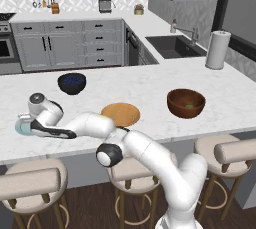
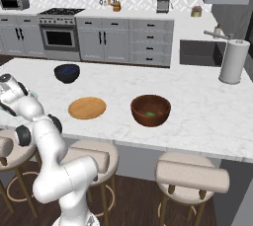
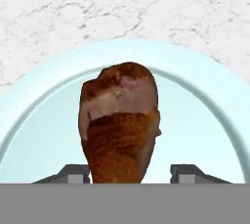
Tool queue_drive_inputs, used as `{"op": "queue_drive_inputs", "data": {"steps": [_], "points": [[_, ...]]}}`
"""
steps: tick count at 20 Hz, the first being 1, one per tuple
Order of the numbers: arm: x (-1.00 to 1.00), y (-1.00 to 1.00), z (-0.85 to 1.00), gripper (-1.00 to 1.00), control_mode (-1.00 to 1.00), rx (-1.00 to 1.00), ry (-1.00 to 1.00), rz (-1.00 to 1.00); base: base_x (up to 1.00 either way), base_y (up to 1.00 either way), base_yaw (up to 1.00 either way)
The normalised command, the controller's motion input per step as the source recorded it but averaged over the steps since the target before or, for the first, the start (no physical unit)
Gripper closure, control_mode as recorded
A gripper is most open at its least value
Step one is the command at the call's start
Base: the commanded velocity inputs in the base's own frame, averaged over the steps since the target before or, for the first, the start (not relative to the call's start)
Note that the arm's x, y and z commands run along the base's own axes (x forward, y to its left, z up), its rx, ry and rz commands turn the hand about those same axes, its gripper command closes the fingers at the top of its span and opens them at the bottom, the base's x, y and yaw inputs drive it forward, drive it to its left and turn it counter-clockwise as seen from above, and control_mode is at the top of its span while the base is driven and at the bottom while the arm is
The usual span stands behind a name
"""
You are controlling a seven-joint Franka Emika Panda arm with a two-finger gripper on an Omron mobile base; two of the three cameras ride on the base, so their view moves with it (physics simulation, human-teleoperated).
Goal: Pick the chicken drumstick and avocado from their plates and place them in the bowl. Then put the bowl in the fridge.
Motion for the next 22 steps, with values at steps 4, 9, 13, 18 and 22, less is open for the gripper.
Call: {"op": "queue_drive_inputs", "data": {"steps": [4, 9, 13, 18, 22], "points": [[0.20, -0.01, -0.03, 1.00, -1.00, -0.02, 0.06, -0.06, 0.00, 0.00, 0.00], [-0.79, -0.96, 0.34, 1.00, -1.00, 0.11, 0.02, -0.22, 0.00, 0.00, 0.00], [-1.00, -1.00, 0.90, 1.00, -1.00, 0.21, 0.00, -0.26, 0.00, 0.00, 0.00], [-0.92, -1.00, 0.31, 1.00, -1.00, 0.04, -0.07, -0.20, 0.00, 0.00, 0.00], [-0.70, -1.00, 0.01, 1.00, -1.00, 0.00, -0.16, -0.11, 0.00, 0.00, 0.00]]}}
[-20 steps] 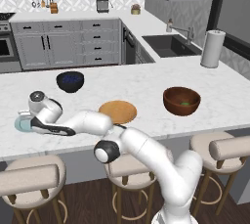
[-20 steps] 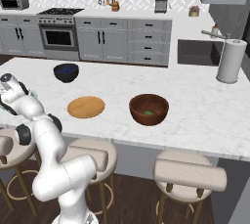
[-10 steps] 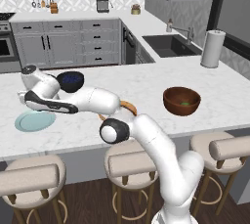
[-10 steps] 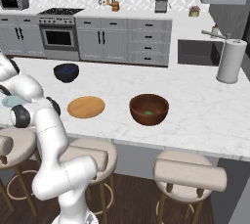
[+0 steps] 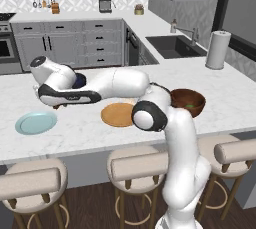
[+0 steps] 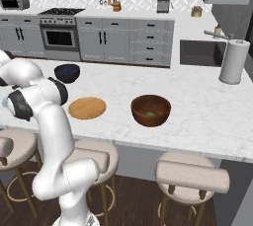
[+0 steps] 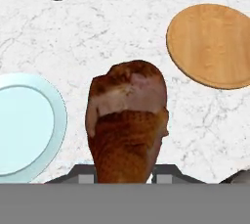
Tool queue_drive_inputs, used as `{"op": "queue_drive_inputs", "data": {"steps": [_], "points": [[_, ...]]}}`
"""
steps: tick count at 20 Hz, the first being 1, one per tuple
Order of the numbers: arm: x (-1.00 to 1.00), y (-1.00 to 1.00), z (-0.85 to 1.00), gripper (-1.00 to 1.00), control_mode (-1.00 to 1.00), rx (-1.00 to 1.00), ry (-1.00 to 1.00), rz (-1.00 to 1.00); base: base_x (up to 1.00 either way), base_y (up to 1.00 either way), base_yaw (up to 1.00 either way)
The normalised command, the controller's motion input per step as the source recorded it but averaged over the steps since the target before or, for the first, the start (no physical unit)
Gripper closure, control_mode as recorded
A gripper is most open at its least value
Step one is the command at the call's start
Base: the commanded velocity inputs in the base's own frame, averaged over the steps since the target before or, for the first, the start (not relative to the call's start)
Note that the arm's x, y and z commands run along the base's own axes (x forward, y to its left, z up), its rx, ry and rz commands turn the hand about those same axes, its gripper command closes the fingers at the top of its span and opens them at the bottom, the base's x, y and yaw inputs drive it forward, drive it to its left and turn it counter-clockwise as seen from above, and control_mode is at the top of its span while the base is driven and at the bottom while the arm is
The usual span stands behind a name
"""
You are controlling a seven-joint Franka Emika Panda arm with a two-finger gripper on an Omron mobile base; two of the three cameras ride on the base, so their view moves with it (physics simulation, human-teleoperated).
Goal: Pick the chicken drumstick and avocado from their plates and place them in the bowl. Then put the bowl in the fridge.
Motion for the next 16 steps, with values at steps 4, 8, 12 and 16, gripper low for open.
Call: {"op": "queue_drive_inputs", "data": {"steps": [4, 8, 12, 16], "points": [[-0.37, -1.00, 0.17, 1.00, -1.00, 0.00, -0.23, -0.11, 0.00, 0.00, 0.00], [-0.09, -1.00, 0.50, 1.00, -1.00, 0.00, -0.18, -0.13, 0.00, 0.00, 0.00], [0.00, -1.00, 0.62, 1.00, -1.00, 0.00, -0.11, -0.15, 0.00, 0.00, 0.00], [0.00, -1.00, 0.52, 1.00, -1.00, 0.01, -0.03, -0.20, 0.00, 0.00, 0.00]]}}
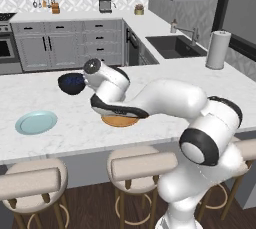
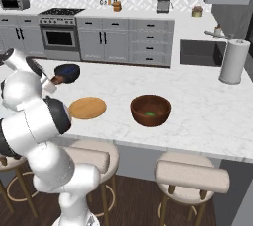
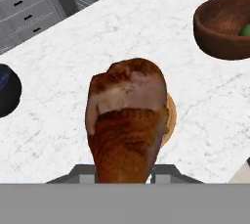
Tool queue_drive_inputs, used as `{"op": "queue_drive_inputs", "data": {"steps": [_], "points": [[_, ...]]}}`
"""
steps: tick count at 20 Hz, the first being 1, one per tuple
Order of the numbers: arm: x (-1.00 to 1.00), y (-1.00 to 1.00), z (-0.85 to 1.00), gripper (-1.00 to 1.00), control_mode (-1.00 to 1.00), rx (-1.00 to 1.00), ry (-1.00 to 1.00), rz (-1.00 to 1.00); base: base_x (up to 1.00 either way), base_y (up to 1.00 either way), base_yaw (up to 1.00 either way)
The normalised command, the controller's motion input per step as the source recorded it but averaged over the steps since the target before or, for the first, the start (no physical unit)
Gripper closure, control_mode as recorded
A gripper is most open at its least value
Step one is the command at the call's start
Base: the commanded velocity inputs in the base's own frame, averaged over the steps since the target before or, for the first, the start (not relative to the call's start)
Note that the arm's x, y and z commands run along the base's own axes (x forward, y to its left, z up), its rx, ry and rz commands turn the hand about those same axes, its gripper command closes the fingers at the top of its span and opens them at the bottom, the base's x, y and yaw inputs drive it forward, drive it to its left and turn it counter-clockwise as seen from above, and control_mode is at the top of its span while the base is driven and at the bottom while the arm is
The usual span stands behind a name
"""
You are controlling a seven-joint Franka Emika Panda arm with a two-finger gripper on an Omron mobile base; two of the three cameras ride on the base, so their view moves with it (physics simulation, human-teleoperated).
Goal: Pick the chicken drumstick and avocado from their plates and place them in the bowl. Then put the bowl in the fridge.
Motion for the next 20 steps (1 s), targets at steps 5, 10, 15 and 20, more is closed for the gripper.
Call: {"op": "queue_drive_inputs", "data": {"steps": [5, 10, 15, 20], "points": [[0.00, -1.00, 0.40, 1.00, -1.00, 0.03, 0.00, -0.22, 0.00, 0.00, 0.00], [0.01, -1.00, 0.28, 1.00, -1.00, 0.05, 0.10, -0.26, 0.00, 0.00, 0.00], [0.13, -1.00, 0.00, 1.00, -1.00, 0.12, 0.21, -0.22, 0.00, 0.00, 0.00], [0.23, -1.00, -0.01, 1.00, -1.00, 0.10, 0.19, -0.13, 0.00, 0.00, 0.00]]}}
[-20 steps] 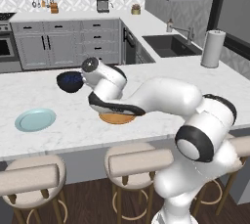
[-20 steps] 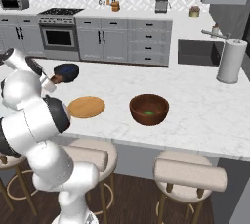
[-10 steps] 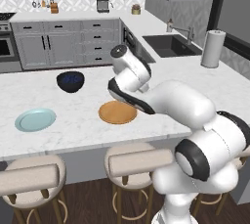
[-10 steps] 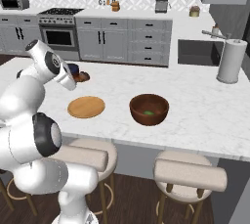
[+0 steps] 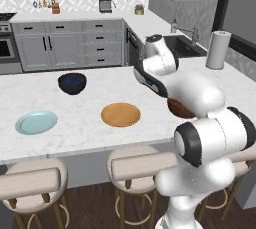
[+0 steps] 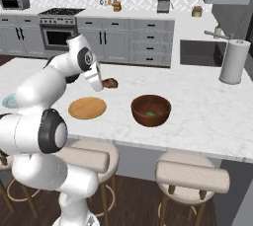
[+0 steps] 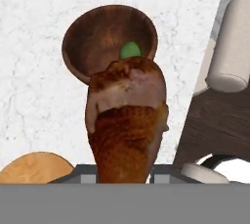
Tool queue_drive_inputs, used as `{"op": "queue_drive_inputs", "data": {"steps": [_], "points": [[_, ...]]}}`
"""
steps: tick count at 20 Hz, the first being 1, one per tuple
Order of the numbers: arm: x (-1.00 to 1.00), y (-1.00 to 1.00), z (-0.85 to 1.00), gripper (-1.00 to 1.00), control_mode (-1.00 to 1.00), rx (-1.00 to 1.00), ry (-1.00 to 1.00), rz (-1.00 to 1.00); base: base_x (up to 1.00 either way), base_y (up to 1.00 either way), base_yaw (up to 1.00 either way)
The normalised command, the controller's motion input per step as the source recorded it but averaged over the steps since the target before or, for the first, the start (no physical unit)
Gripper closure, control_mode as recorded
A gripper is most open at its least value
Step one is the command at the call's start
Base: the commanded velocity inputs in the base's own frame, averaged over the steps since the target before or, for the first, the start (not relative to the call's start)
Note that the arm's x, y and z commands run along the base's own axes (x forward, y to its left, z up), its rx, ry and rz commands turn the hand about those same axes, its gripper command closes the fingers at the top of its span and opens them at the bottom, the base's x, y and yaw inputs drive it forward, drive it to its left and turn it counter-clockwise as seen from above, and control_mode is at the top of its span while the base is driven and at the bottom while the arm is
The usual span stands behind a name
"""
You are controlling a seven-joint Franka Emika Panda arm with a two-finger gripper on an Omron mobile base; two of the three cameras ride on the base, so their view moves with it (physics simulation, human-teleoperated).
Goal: Pick the chicken drumstick and avocado from their plates and place them in the bowl. Then put the bowl in the fridge.
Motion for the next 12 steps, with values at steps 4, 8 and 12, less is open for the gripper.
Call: {"op": "queue_drive_inputs", "data": {"steps": [4, 8, 12], "points": [[0.27, -1.00, 0.00, 1.00, -1.00, 0.06, 0.08, -0.09, 0.00, 0.00, 0.00], [0.30, -1.00, -0.48, 1.00, -1.00, 0.08, 0.11, -0.06, 0.00, 0.00, 0.00], [0.47, -1.00, -0.81, 1.00, -1.00, 0.24, 0.00, 0.01, 0.00, 0.00, 0.00]]}}
